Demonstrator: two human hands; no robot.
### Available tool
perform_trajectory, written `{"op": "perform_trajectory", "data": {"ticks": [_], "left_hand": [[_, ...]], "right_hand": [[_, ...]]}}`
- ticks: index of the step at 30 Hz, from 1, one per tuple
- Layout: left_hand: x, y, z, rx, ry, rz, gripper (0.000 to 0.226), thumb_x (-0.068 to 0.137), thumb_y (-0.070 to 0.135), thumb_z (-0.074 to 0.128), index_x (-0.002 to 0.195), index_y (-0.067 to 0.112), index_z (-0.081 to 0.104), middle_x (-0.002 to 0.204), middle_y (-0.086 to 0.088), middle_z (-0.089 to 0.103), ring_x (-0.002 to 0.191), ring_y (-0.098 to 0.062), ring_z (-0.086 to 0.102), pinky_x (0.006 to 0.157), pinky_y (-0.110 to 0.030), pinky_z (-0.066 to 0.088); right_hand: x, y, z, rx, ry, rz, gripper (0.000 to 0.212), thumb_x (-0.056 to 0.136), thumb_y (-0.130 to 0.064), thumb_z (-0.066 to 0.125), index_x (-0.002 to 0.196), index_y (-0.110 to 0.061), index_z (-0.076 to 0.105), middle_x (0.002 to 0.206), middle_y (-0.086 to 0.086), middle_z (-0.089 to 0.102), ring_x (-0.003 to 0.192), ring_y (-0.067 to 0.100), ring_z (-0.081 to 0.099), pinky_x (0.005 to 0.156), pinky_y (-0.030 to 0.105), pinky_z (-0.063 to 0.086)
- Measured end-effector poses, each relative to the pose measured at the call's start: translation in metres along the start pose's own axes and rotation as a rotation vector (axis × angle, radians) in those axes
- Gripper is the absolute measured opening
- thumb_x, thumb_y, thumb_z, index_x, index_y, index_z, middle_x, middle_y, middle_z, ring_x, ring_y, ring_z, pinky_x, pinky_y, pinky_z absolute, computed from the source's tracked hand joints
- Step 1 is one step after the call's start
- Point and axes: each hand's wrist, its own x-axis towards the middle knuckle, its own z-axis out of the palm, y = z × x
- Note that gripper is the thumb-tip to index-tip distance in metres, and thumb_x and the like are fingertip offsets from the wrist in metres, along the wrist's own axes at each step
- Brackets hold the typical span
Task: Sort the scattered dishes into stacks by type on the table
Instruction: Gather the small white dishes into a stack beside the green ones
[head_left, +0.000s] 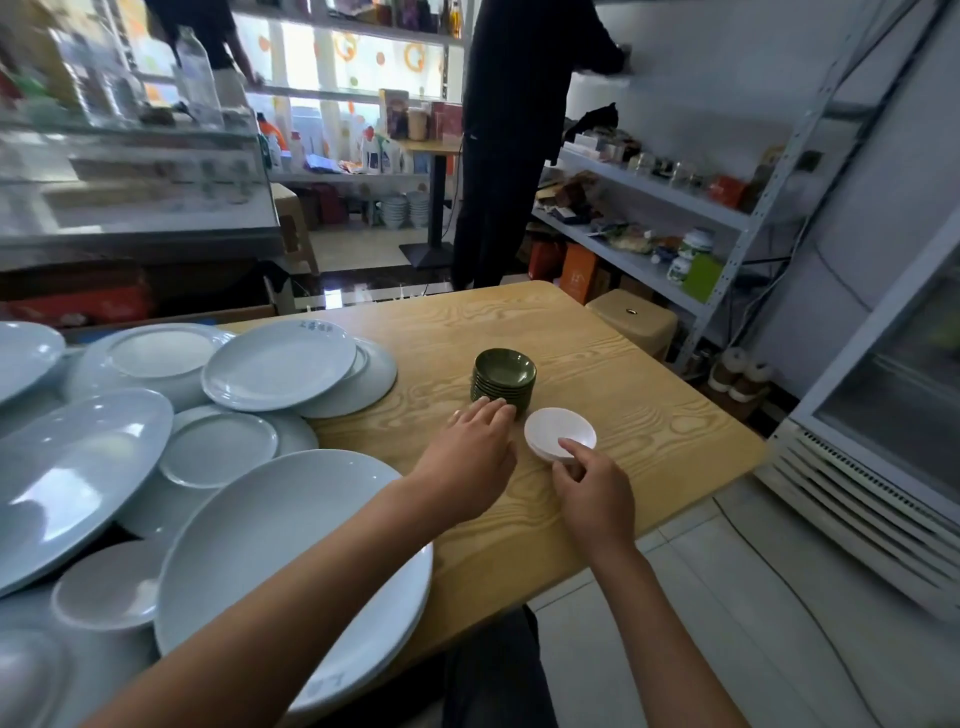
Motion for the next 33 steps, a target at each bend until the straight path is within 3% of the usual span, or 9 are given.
{"op": "perform_trajectory", "data": {"ticks": [3, 7, 11, 18, 22, 26, 30, 33], "left_hand": [[-0.008, -0.01, -0.007, 0.057, 0.023, -0.006, 0.055, 0.102, 0.032, 0.032, 0.152, 0.015, 0.015, 0.16, -0.002, 0.015, 0.148, -0.017, 0.004, 0.12, -0.038, 0.011], [-0.027, -0.03, -0.02, 0.125, 0.073, -0.021, 0.055, 0.103, 0.033, 0.03, 0.153, 0.017, 0.012, 0.16, -0.001, 0.012, 0.148, -0.017, 0.002, 0.121, -0.039, 0.007], [-0.055, -0.049, -0.034, 0.137, 0.13, -0.093, 0.054, 0.103, 0.034, 0.028, 0.153, 0.019, 0.013, 0.16, 0.0, 0.012, 0.148, -0.016, 0.002, 0.121, -0.037, 0.007], [-0.131, -0.084, -0.057, 0.101, 0.243, -0.243, 0.053, 0.103, 0.033, 0.033, 0.152, 0.022, 0.017, 0.159, 0.004, 0.016, 0.148, -0.012, 0.005, 0.118, -0.03, 0.007], [-0.173, -0.107, -0.067, 0.054, 0.298, -0.349, 0.05, 0.102, 0.028, 0.035, 0.15, 0.018, 0.025, 0.157, 0.001, 0.024, 0.147, -0.014, 0.012, 0.115, -0.024, 0.003], [-0.219, -0.127, -0.072, 0.029, 0.359, -0.425, 0.049, 0.092, 0.028, 0.036, 0.136, 0.013, 0.052, 0.143, -0.007, 0.048, 0.138, -0.025, 0.036, 0.113, -0.031, 0.021], [-0.256, -0.143, -0.068, 0.022, 0.328, -0.516, 0.047, 0.083, 0.014, 0.061, 0.13, 0.021, 0.058, 0.141, 0.001, 0.05, 0.137, -0.019, 0.036, 0.111, -0.026, 0.024], [-0.269, -0.145, -0.064, 0.042, 0.331, -0.503, 0.044, 0.08, 0.023, 0.067, 0.124, 0.024, 0.063, 0.133, 0.006, 0.056, 0.132, -0.015, 0.04, 0.107, -0.026, 0.03]], "right_hand": [[-0.005, -0.013, 0.006, -0.025, 0.008, -0.079, 0.037, 0.091, -0.015, 0.06, 0.127, -0.02, 0.063, 0.107, 0.004, 0.068, 0.088, 0.015, 0.063, 0.074, 0.023, 0.051], [-0.013, -0.044, 0.019, -0.062, -0.002, -0.219, 0.039, 0.09, -0.015, 0.063, 0.128, -0.02, 0.062, 0.103, -0.002, 0.061, 0.077, 0.007, 0.056, 0.063, 0.008, 0.037], [-0.023, -0.084, 0.039, -0.033, -0.028, -0.373, 0.042, 0.086, -0.013, 0.067, 0.128, -0.02, 0.063, 0.105, 0.0, 0.06, 0.087, 0.011, 0.058, 0.071, 0.018, 0.046], [-0.045, -0.15, 0.077, 0.0, -0.108, -0.619, 0.043, 0.084, -0.015, 0.071, 0.126, -0.02, 0.064, 0.105, -0.001, 0.062, 0.091, 0.011, 0.057, 0.073, 0.017, 0.049], [-0.063, -0.181, 0.096, 0.085, -0.158, -0.683, 0.044, 0.082, -0.014, 0.071, 0.125, -0.021, 0.064, 0.104, -0.003, 0.06, 0.093, 0.01, 0.058, 0.076, 0.026, 0.056], [-0.086, -0.205, 0.108, 0.164, -0.218, -0.755, 0.046, 0.079, -0.01, 0.071, 0.123, -0.021, 0.065, 0.101, -0.003, 0.059, 0.093, 0.015, 0.059, 0.075, 0.031, 0.055], [-0.105, -0.22, 0.117, 0.173, -0.277, -0.811, 0.045, 0.081, -0.012, 0.072, 0.124, -0.021, 0.065, 0.105, -0.002, 0.059, 0.097, 0.015, 0.059, 0.076, 0.03, 0.055], [-0.116, -0.228, 0.121, 0.178, -0.306, -0.833, 0.042, 0.082, -0.013, 0.072, 0.123, -0.021, 0.066, 0.107, -0.002, 0.058, 0.098, 0.015, 0.059, 0.076, 0.027, 0.054]]}}
